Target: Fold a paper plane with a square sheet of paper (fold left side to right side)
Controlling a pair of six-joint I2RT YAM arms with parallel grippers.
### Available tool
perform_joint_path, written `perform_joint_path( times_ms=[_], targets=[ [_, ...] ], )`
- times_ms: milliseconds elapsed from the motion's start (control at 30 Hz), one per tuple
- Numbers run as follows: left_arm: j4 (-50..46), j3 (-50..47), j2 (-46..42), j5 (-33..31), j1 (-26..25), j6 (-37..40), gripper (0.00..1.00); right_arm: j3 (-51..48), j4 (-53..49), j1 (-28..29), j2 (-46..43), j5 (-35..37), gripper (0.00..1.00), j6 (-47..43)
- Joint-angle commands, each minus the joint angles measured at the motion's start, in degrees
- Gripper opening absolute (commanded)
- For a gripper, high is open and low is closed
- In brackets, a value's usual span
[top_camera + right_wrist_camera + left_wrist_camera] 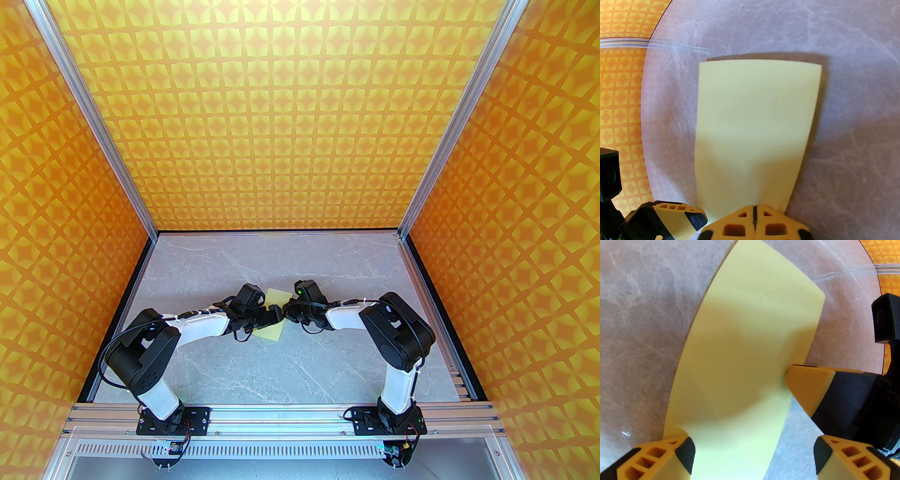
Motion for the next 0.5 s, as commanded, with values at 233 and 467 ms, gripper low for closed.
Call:
perform_joint_path(
  times_ms=[233,467],
  targets=[
    [-4.8,0.7,-4.8,-3.6,-0.6,3.9,0.9,-1.5,-3.2,0.3,-1.5,-1.1,0.0,-4.5],
    [-3.7,-2.0,-6.5,-5.1,1.4,1.8,0.91,-1.7,-4.0,1.3,-4.7,-3.9,0.0,-4.5]
  ],
)
